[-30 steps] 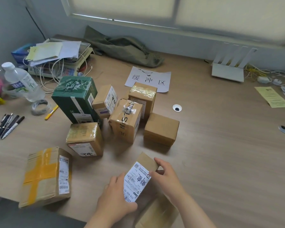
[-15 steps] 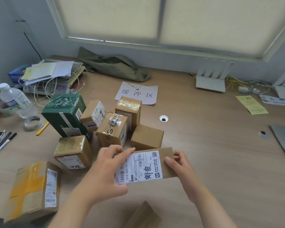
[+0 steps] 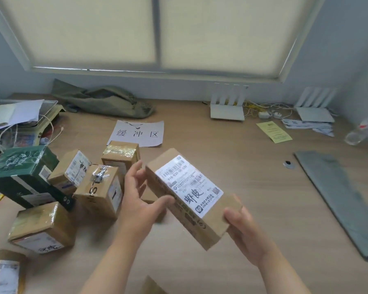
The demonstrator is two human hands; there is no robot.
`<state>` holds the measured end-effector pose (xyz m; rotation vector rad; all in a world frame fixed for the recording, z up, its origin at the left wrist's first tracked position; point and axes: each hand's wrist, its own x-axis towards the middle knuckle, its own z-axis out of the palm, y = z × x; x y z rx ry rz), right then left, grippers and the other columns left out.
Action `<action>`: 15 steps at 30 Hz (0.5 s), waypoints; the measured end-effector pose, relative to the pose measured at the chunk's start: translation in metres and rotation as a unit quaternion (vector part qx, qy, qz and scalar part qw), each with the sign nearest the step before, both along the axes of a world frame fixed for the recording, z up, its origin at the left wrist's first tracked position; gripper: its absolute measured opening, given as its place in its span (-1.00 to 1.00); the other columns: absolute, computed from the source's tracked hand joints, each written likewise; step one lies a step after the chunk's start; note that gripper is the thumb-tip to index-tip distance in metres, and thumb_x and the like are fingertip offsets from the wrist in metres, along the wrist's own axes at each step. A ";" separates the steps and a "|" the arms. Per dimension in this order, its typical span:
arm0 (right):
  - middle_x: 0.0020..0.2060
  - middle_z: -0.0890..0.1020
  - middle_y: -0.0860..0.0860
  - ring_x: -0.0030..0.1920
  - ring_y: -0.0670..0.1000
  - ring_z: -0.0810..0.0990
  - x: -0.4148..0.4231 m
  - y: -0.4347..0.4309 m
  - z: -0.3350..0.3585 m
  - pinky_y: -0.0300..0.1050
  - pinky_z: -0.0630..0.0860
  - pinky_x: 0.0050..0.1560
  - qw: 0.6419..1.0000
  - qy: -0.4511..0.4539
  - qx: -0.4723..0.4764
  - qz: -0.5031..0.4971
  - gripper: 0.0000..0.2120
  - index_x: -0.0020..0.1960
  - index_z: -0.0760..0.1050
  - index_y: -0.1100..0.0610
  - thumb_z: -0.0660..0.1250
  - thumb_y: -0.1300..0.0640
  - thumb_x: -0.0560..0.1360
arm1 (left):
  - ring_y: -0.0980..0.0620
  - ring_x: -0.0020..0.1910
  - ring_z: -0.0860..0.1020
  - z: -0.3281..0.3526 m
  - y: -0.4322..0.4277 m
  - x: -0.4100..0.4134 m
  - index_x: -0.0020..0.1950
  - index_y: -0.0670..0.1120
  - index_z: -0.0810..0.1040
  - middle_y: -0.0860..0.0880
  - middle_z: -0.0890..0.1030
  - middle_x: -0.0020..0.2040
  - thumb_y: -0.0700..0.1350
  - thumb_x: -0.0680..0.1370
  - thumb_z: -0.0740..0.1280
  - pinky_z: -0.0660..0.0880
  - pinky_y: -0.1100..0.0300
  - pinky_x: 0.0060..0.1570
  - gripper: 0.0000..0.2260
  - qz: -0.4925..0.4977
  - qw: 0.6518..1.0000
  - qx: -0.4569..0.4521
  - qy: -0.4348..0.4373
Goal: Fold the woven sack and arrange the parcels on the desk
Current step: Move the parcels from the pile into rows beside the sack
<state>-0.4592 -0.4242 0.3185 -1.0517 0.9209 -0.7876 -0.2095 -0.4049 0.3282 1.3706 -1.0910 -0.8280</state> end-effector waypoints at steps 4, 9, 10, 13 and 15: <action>0.29 0.64 0.04 0.32 0.04 0.58 -0.017 0.003 0.012 -0.13 0.52 0.22 0.997 0.035 -0.061 0.004 -0.29 0.46 0.36 0.02 0.46 -0.03 0.35 | 0.34 0.40 0.41 0.002 -0.013 -0.059 0.47 0.26 0.30 0.22 0.44 0.46 0.24 0.42 0.48 0.42 0.24 0.39 -0.32 -0.050 0.995 -0.002 0.082; 0.30 0.61 -0.20 0.30 -0.12 0.59 -0.047 0.006 0.030 -0.27 0.56 0.10 0.994 0.045 -0.101 0.012 -0.09 0.52 0.18 -0.18 0.52 0.04 0.27 | 0.19 0.47 0.39 0.005 -0.025 -0.121 0.59 0.17 0.21 0.20 0.41 0.51 0.14 0.64 0.22 0.30 -0.02 0.51 -0.48 -0.144 0.978 0.026 0.149; 0.32 0.59 -0.19 0.31 -0.10 0.58 -0.055 0.006 0.033 -0.25 0.57 0.12 0.993 0.054 -0.108 0.012 -0.05 0.55 0.15 -0.15 0.54 0.10 0.28 | 0.15 0.50 0.36 0.005 -0.028 -0.131 0.61 0.16 0.15 0.18 0.38 0.53 0.18 0.62 0.23 0.27 -0.06 0.52 -0.42 -0.172 0.973 0.033 0.150; 0.39 0.54 -0.14 0.36 -0.05 0.55 -0.081 0.004 0.034 -0.15 0.57 0.18 0.990 0.089 -0.111 0.001 0.05 0.61 0.05 -0.12 0.54 0.31 0.32 | 0.15 0.50 0.37 0.002 -0.035 -0.157 0.64 0.14 0.04 0.18 0.37 0.53 0.18 0.48 0.32 0.33 0.07 0.48 -0.21 -0.238 0.960 0.053 0.140; 0.38 0.55 -0.15 0.33 -0.05 0.57 -0.101 0.001 0.033 -0.13 0.60 0.13 0.987 0.113 -0.108 -0.026 0.05 0.61 0.07 -0.15 0.52 0.39 0.33 | 0.20 0.46 0.39 -0.002 -0.041 -0.175 0.64 0.17 0.02 0.21 0.41 0.50 0.13 0.43 0.34 0.39 0.19 0.43 -0.17 -0.267 0.954 0.057 0.126</action>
